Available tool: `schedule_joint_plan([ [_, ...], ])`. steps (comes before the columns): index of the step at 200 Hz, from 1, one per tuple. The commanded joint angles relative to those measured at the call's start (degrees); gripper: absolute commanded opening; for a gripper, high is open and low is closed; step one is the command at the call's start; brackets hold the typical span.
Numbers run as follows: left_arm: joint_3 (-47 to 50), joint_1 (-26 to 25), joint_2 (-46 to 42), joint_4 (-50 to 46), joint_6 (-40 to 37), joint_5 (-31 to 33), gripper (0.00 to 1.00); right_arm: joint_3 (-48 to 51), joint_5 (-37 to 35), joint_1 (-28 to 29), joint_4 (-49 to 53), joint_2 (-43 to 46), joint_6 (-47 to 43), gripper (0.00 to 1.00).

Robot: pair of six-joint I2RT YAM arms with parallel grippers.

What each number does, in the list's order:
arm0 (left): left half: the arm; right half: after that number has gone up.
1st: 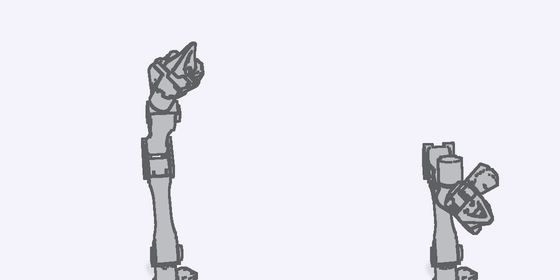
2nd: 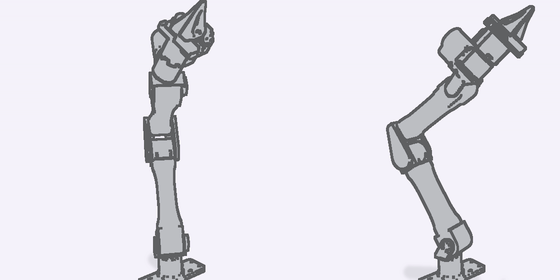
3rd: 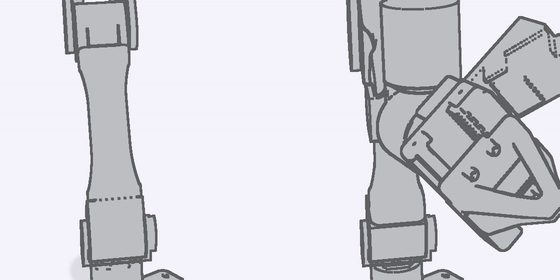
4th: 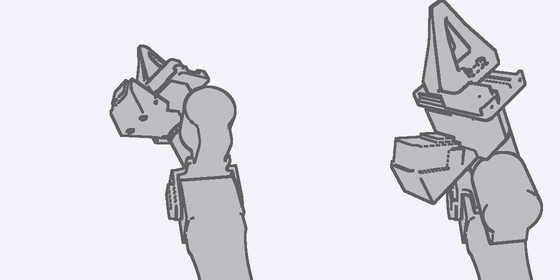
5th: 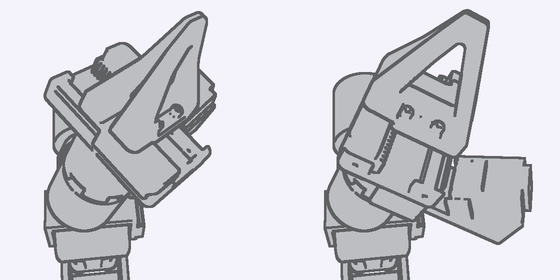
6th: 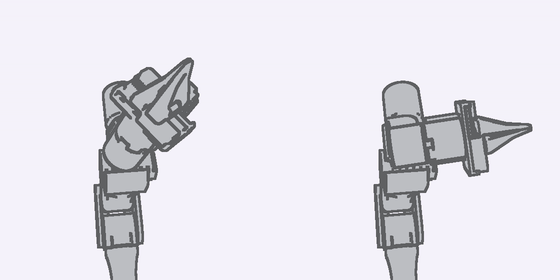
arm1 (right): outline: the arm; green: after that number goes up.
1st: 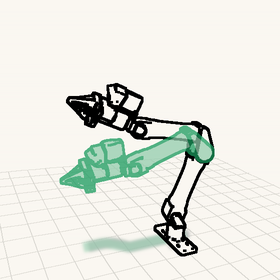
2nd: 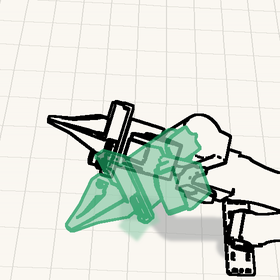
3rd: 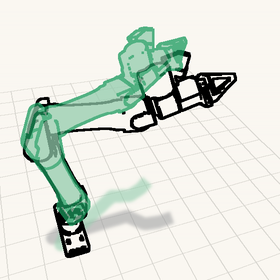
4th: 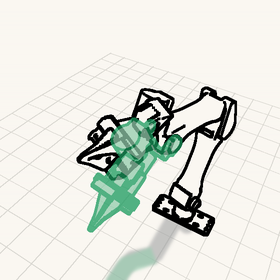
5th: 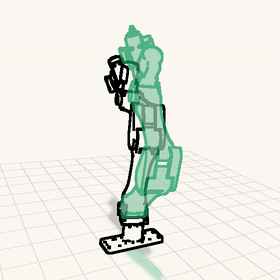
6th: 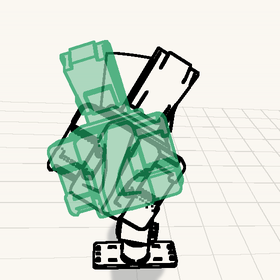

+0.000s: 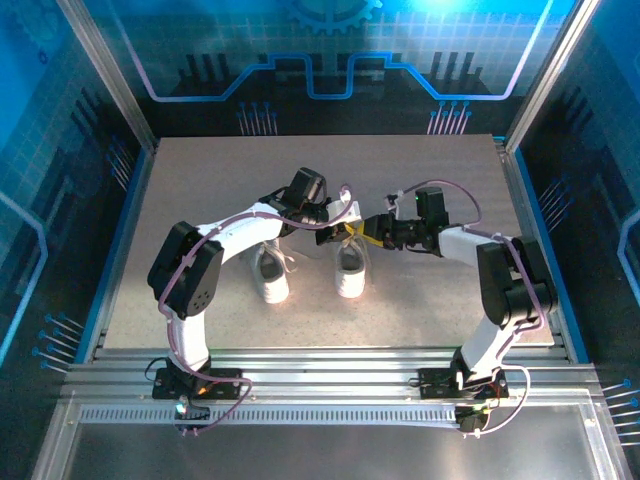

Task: Tie the shoes

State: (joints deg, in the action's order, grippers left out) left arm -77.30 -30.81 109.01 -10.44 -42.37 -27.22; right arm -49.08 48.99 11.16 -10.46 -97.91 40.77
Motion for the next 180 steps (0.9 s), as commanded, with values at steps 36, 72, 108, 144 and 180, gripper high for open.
schedule_joint_plan([
  [36, -0.6, 0.0, -0.2, -3.3, -1.2, -0.2, 0.19, -3.0, 2.7, 1.4, -1.3, -1.1, 0.3, 0.36],
  [72, -1.1, 0.1, 0.1, -4.0, -1.1, 0.7, 0.20, -4.5, 2.9, 1.8, 2.1, -1.1, -2.3, 0.20],
  [108, -1.8, 0.1, 0.7, -4.6, -0.5, 1.1, 0.19, -6.8, 2.1, 2.7, 9.3, -0.5, -7.8, 0.24],
  [144, -2.4, 0.0, 1.1, -4.2, 0.3, 0.9, 0.19, -9.4, -0.7, 3.6, 17.7, -0.2, -14.0, 0.12],
  [180, -2.0, 0.1, 0.5, -3.6, 1.1, 0.7, 0.22, -14.8, -8.0, 5.5, 32.0, -0.6, -26.0, 0.00],
])
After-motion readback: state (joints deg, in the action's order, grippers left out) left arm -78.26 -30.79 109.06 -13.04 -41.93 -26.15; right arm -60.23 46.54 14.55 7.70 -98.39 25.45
